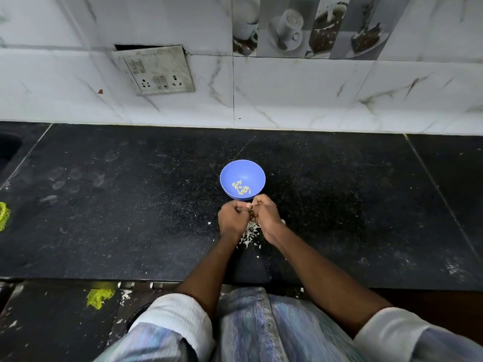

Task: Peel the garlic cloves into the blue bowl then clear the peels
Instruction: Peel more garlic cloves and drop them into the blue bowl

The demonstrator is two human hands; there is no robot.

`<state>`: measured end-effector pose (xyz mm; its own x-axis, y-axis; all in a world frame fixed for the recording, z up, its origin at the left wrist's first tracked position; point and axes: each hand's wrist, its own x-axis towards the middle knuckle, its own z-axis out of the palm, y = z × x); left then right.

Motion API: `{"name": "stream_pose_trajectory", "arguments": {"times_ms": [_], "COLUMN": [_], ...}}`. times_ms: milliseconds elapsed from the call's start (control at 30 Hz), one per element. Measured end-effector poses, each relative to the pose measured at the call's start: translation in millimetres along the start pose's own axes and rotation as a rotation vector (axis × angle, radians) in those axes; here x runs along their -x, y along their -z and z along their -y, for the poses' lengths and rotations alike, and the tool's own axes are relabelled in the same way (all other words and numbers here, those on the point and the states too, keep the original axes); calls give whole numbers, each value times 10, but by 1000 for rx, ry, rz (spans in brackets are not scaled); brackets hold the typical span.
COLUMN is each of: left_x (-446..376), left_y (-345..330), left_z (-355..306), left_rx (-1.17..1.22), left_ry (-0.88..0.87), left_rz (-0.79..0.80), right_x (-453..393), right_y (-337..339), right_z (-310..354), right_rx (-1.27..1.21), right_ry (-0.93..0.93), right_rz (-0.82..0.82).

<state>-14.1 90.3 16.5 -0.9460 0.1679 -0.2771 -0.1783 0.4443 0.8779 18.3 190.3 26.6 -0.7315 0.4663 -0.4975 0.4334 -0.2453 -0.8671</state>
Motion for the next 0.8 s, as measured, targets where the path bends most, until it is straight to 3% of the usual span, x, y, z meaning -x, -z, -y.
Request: {"name": "stream_pose_trajectory", "arguments": {"times_ms": [133, 367, 567, 800], "left_x": [-9, -49, -32, -80], "left_y": [-28, 2, 10, -30], "left_z": [-80, -109, -172, -25], "left_rx": [475, 484, 431, 187], "left_ry": [333, 568, 599, 451], "left_rz": [129, 184, 247, 64], "right_x": [25, 84, 79, 76], "right_y": [14, 47, 74, 85], "right_z": [-25, -69, -99, -104], "right_rx": [-14, -26, -88, -150], "right_ry": [65, 83, 1, -63], "right_rz": [36, 67, 112, 131]}}
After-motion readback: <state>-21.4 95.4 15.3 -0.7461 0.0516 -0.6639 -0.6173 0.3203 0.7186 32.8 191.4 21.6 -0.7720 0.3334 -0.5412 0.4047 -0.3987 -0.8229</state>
